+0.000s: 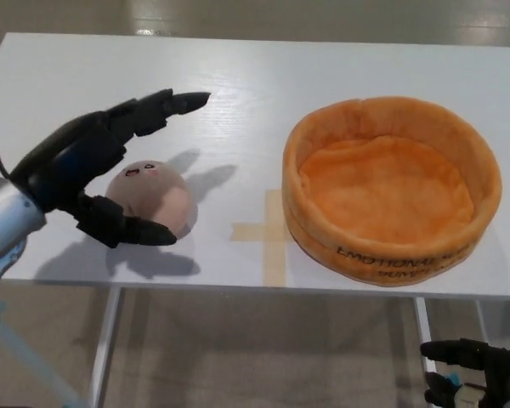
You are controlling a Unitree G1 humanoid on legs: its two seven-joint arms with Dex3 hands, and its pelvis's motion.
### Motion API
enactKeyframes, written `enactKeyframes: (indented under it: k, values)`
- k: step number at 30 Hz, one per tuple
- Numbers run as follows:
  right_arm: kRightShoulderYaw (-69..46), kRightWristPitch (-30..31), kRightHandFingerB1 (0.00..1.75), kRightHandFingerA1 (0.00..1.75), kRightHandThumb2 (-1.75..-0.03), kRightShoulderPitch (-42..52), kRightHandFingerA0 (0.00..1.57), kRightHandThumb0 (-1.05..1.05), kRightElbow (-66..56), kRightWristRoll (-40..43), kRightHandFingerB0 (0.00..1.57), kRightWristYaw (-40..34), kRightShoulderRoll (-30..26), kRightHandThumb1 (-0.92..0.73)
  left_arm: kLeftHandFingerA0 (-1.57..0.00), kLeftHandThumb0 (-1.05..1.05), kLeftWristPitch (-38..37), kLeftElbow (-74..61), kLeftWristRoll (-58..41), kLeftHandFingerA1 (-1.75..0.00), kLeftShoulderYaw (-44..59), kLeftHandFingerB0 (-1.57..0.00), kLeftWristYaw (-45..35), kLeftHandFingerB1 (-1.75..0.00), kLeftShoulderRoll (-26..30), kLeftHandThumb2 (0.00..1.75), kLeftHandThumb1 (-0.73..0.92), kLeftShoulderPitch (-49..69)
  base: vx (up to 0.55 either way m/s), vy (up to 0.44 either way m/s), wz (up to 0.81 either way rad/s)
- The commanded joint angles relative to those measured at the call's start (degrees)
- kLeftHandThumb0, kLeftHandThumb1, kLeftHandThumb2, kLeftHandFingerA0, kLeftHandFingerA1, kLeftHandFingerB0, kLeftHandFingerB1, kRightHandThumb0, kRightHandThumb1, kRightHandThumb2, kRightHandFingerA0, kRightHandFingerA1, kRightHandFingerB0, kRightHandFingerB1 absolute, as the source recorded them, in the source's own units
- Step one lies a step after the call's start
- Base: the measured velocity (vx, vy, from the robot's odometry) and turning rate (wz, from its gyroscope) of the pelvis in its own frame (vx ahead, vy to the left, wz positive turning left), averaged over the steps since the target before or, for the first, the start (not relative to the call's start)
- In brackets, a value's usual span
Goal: Use the left hand to pick up the pink round toy on the left and place it inside the orange plate on the desk.
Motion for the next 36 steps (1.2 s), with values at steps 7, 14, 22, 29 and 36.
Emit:
enactKeyframes:
  k: [7, 14, 22, 29, 36]
  values:
    - [-0.34, 0.11, 0.51, 0.56, -0.58, 0.39, 0.78, -0.21, 0.49, 0.43, 0.70, 0.09, -0.17, -0.62, 0.00, -0.28, 3.26, 21.95, 24.37, -0.15, -13.95, -0.13, 21.06, -0.29, -2.26, 0.52, 0.38, -8.08, 0.00, 0.000, 0.00]
    - [-0.46, 0.30, 0.51, 0.57, -0.57, 0.31, 0.79, -0.21, 0.59, 0.54, 0.70, -0.01, -0.11, -0.61, -0.29, -0.31, 2.02, 29.50, 22.89, -0.33, -16.56, -0.33, 22.64, -0.32, -4.94, 0.60, 0.65, -9.95, 0.00, 0.000, 0.00]
    - [-0.74, 0.55, 0.51, 0.57, -0.57, 0.08, 0.78, -0.21, 0.61, 0.82, 0.69, 0.14, -0.11, -0.61, -0.64, -0.30, 1.91, 32.85, 22.90, -1.55, -16.62, -0.71, 29.72, -0.99, -7.22, 0.66, 0.81, -11.10, 0.00, 0.000, 0.00]
    - [-0.84, 0.26, 0.50, 0.56, -0.57, 0.08, 0.79, -0.21, 0.53, 0.71, 0.68, 0.23, -0.03, -0.61, -0.66, -0.30, -1.10, 32.41, 23.24, -1.57, -15.88, -0.76, 33.99, -0.84, -6.89, 0.67, 0.82, -11.92, 0.00, 0.000, 0.00]
    - [-0.90, 0.33, 0.50, 0.56, -0.58, 0.02, 0.78, -0.20, 0.50, 0.74, 0.68, 0.35, -0.15, -0.62, -0.68, -0.31, -3.73, 30.46, 22.12, -1.72, -13.60, -0.53, 35.42, -1.46, -6.51, 0.61, 0.82, -13.80, 0.00, 0.000, 0.00]
